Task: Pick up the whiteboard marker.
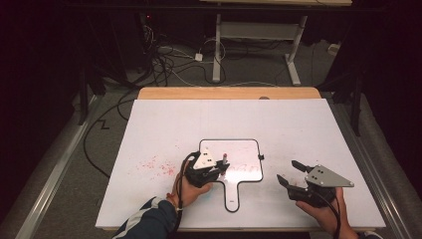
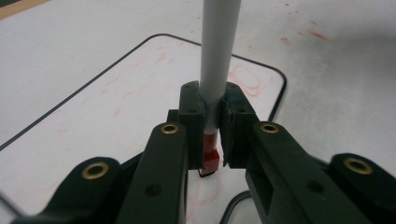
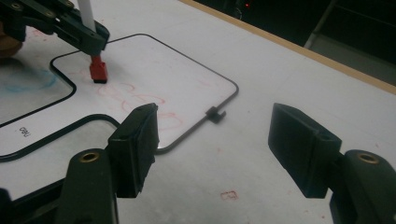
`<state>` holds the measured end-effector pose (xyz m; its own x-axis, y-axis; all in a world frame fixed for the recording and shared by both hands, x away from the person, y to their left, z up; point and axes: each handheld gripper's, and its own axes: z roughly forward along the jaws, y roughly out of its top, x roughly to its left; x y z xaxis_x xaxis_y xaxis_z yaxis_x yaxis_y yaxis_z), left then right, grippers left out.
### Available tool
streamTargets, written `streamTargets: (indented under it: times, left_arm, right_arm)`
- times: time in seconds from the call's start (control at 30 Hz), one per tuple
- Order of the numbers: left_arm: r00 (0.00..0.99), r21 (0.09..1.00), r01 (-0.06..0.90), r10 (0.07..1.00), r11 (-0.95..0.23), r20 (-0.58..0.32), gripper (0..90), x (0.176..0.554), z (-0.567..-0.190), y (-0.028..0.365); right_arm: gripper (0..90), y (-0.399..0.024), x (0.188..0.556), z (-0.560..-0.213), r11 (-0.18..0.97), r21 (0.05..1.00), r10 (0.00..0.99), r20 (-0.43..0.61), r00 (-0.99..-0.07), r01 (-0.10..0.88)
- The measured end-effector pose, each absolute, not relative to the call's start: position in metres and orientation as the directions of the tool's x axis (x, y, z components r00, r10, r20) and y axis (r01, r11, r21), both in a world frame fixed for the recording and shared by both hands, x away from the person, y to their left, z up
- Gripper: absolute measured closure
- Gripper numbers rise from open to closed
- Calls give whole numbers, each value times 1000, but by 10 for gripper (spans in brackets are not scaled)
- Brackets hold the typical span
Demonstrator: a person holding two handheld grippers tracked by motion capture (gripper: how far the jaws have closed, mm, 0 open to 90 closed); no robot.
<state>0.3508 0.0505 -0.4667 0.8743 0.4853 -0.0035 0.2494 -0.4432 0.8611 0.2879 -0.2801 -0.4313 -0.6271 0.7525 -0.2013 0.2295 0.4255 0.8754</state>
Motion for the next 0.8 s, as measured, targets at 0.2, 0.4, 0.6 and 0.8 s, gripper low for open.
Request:
streamTargets:
  times: [0.2,0.4,0.6,0.8]
  left_arm:
    - [882,855,236,472,-461,11,788,352,-466,47]
    - [845,839,276,534,-469,21,788,354,-464,80]
    - [812,844,313,584,-436,1,788,354,-466,111]
    - [817,855,307,576,-419,-10,788,356,-468,103]
  right_arm:
    - [337,-280,287,-433,444,869,741,-218,-635,220]
    - [323,-281,287,-434,475,856,736,-257,-626,206]
    - [300,-282,288,-434,471,860,731,-257,-632,195]
    - [269,-281,288,-433,478,861,726,-276,-631,174]
